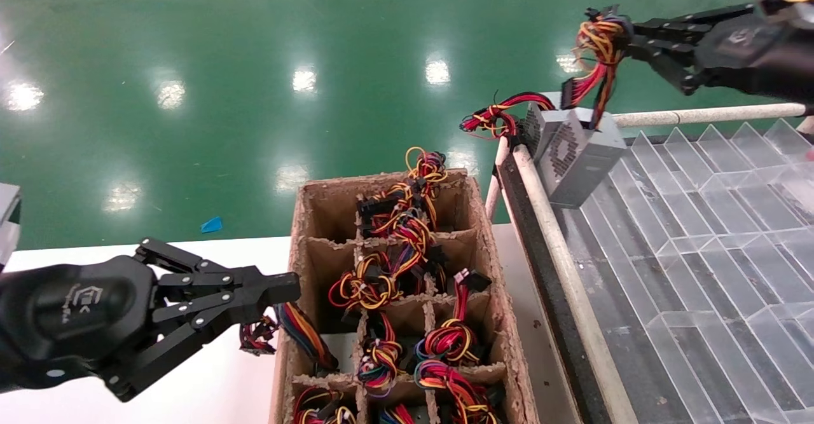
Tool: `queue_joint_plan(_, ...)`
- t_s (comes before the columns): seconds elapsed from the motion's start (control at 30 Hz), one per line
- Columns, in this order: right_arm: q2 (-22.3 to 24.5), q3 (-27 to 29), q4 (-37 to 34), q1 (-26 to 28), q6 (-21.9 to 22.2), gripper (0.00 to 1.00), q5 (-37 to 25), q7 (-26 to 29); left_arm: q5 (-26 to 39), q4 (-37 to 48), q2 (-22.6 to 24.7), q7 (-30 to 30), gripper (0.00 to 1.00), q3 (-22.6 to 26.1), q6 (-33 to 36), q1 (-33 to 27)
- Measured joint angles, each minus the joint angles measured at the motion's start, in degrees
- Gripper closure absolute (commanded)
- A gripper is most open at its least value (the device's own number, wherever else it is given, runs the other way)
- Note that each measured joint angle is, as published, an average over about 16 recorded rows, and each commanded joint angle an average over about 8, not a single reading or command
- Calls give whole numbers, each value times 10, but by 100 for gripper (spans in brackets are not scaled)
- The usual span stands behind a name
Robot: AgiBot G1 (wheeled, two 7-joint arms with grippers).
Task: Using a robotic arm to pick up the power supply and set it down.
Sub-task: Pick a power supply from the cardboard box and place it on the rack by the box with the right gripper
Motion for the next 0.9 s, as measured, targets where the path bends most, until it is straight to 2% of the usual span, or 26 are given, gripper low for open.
queue_joint_plan(0.47, -56, 7, -69, -11, 43, 99, 10, -36, 0, 0, 0, 0, 100, 0, 0, 0)
queue_joint_plan(0.5, -59, 8, -71, -12, 46, 95, 11, -38, 0, 0, 0, 0, 100, 0, 0, 0)
queue_joint_plan(0.53, -61, 8, -74, -13, 50, 86, 11, -40, 0, 0, 0, 0, 100, 0, 0, 0)
queue_joint_plan(0.73, -71, 9, -82, -16, 65, 12, 12, -49, 0, 0, 0, 0, 100, 0, 0, 0)
queue_joint_plan(0.77, -72, 9, -83, -16, 66, 4, 12, -50, 0, 0, 0, 0, 100, 0, 0, 0)
queue_joint_plan(0.8, -73, 9, -84, -17, 66, 0, 13, -51, 0, 0, 0, 0, 100, 0, 0, 0)
queue_joint_plan(0.9, -75, 9, -84, -17, 63, 0, 12, -54, 0, 0, 0, 0, 100, 0, 0, 0)
